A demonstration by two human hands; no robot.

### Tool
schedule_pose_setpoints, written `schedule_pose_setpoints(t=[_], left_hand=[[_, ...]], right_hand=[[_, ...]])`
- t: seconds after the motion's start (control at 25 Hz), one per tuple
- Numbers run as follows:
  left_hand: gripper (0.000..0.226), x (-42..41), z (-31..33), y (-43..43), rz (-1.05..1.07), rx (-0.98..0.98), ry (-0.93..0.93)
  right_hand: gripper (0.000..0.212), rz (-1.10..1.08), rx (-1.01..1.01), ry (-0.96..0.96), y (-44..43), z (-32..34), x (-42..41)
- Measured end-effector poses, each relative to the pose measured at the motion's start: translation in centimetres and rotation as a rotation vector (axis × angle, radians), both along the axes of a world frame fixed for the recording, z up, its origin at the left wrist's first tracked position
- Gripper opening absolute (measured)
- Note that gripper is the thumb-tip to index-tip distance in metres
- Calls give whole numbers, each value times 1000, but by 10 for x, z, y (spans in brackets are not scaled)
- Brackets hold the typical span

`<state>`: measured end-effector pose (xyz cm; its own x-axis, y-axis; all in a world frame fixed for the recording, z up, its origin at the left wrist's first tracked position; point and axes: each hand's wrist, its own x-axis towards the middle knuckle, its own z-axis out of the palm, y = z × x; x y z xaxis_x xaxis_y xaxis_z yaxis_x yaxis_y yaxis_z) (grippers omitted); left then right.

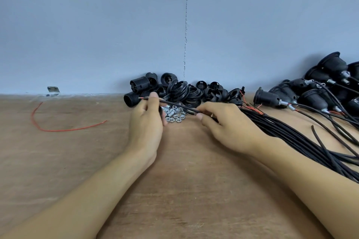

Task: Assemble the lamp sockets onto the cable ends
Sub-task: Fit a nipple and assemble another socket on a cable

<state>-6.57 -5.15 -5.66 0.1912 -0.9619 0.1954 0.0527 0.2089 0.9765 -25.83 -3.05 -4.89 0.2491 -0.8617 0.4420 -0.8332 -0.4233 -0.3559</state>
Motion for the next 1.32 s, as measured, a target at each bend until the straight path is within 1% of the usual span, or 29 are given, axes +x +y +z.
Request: schedule_pose_setpoints(t=[0.08, 0.12, 0.16, 0.2, 0.24, 0.32, 0.36, 0.4, 0.48, 0.64, 0.72, 0.8, 0.88, 0.96, 1.0, 1.04, 1.08, 1.16, 1.24, 1.32], left_hand=[[38, 5, 1, -5, 39, 64, 138], [35, 6, 0, -5, 25, 76, 151], [30, 5, 0, -4, -8, 69, 114], [24, 4, -1, -2, -59, 44, 44], [19, 1, -1, 2, -129, 23, -45], [26, -6, -4, 12, -271, 14, -273], [30, -8, -6, 16, -321, 13, -396], [33, -11, -6, 21, -357, 8, -497], [39, -13, -6, 24, -408, -34, -600], [42, -12, -7, 25, -446, -99, -702], [42, -12, -7, 26, -424, -121, -676], [42, -10, -6, 24, -387, -118, -593], [36, -9, -5, 21, -410, -68, -463], [20, -9, -3, 20, -445, -30, -295], [21, -10, -2, 19, -442, -34, -222], [31, -10, -1, 18, -419, -42, -167], [38, -9, 0, 16, -373, -57, -138], [44, -6, 1, 12, -254, -86, -106], [44, -2, -1, 8, -172, -81, -81], [36, -1, -2, 5, -166, -36, -22]], right_hand=[[16, -50, 42, -40, -3, 0, -10], [17, -80, 36, -87, -4, 0, -11], [19, -112, 32, -184, -6, 1, -11], [22, -144, 58, -348, -9, 2, -8], [25, -161, 124, -572, -10, 5, -5], [28, -136, 299, -1029, -12, 13, -1], [27, -99, 365, -1194, -11, 16, 0], [25, -55, 412, -1309, -10, 19, 0], [20, 22, 473, -1414, -8, 21, 0], [16, 81, 525, -1432, -7, 21, 1], [16, 95, 550, -1396, -6, 22, -1], [19, 149, 584, -1343, -4, 23, -2], [21, 224, 617, -1268, -1, 24, -2], [20, 303, 667, -1168, 3, 24, 0], [19, 333, 707, -1113, 3, 24, 1], [18, 348, 756, -1057, 4, 24, 1], [17, 350, 810, -1002, 5, 24, 0], [14, 336, 902, -904, 6, 23, -2], [11, 342, 960, -810, 8, 22, -3], [12, 401, 1010, -756, 9, 21, -2]])
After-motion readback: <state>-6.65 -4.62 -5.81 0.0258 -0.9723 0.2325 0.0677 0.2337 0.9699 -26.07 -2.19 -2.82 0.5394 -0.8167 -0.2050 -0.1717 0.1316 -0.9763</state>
